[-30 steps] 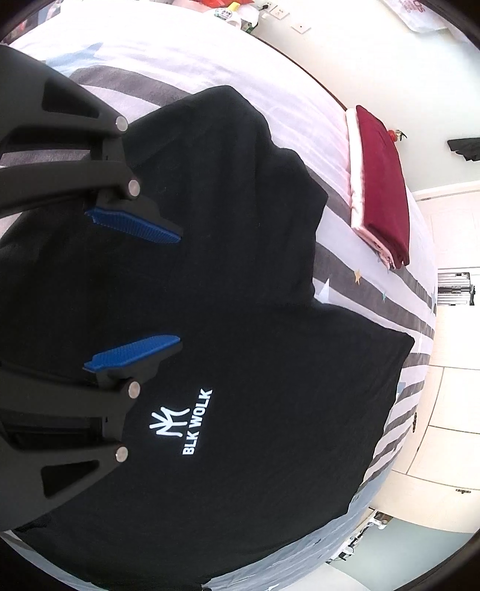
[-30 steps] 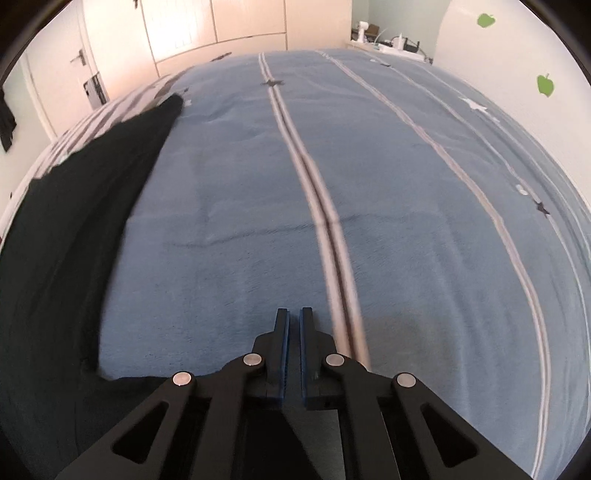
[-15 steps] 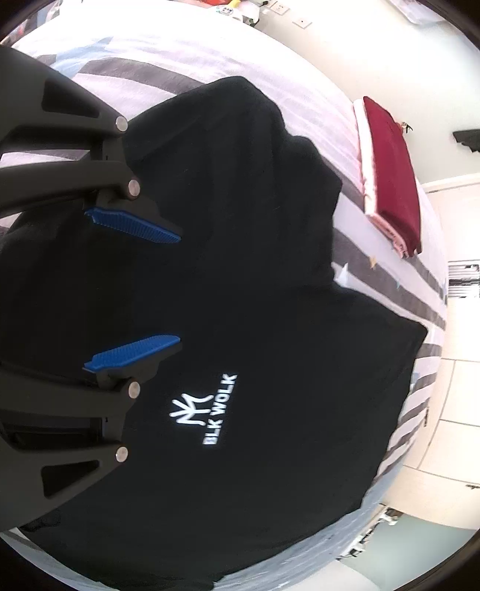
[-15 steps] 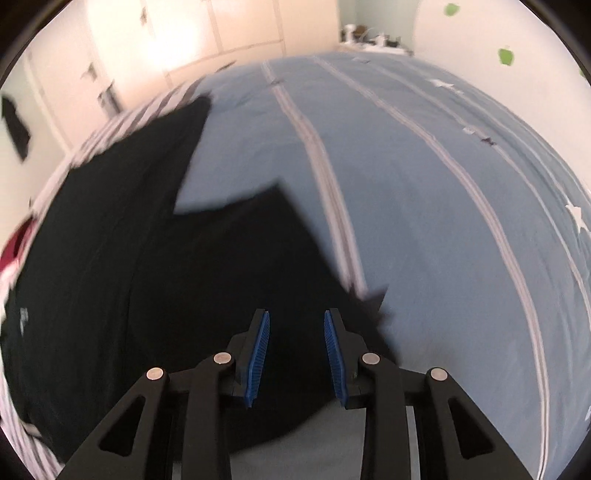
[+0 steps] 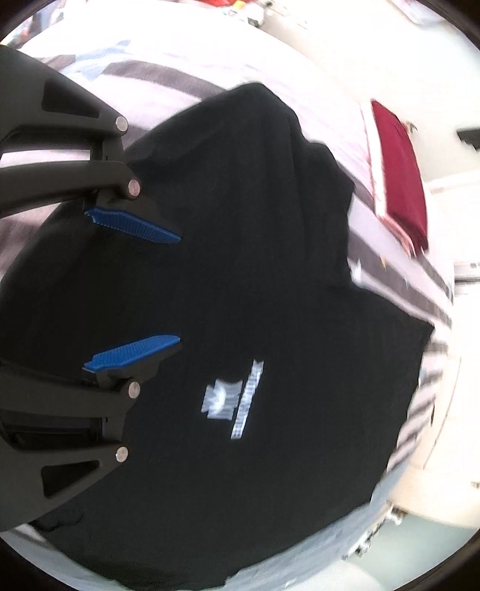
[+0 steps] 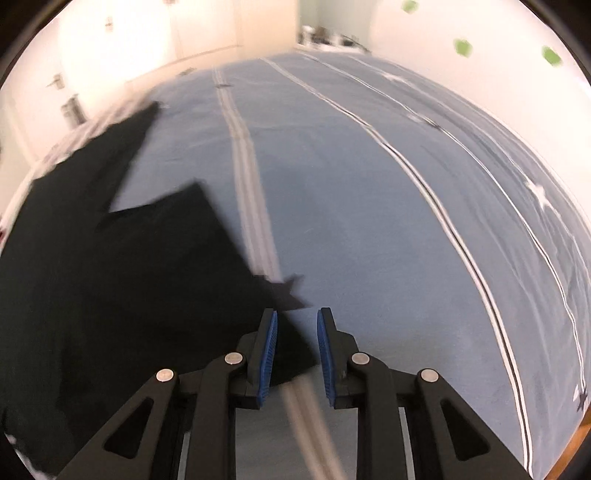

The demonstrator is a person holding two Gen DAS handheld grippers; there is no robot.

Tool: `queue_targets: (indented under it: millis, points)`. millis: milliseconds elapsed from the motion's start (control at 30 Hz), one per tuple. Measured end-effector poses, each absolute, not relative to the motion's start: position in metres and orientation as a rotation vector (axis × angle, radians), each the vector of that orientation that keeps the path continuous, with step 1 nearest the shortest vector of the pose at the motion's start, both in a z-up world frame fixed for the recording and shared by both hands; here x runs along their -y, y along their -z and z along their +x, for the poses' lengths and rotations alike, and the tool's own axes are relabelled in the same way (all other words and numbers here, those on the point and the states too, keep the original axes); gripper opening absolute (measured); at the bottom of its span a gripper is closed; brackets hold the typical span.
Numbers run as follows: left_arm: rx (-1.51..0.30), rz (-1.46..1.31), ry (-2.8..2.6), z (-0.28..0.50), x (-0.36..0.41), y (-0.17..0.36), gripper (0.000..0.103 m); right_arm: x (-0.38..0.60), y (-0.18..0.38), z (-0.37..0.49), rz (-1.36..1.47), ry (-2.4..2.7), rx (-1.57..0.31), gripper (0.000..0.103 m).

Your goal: Fold clothes

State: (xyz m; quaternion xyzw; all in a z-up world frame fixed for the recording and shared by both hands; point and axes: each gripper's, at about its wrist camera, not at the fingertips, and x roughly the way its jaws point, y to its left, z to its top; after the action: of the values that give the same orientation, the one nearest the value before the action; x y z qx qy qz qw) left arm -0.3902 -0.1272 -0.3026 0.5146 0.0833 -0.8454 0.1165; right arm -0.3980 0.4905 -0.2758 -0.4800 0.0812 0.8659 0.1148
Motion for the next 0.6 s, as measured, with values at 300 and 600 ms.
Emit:
queue_targets:
  millis: [300,600]
  points:
    - [-0.141,1.653,2.586,-0.362,0.072,0.317,0.049,-0.391,0.302,-0.379,-1.599,-2.672,-0.191,0.02]
    - [-0.208,1.659,2.448,-0.319,0.108,0.327,0.05,-0.435,0.302,-0.343,-1.534,-2.46,-0.231,0.025]
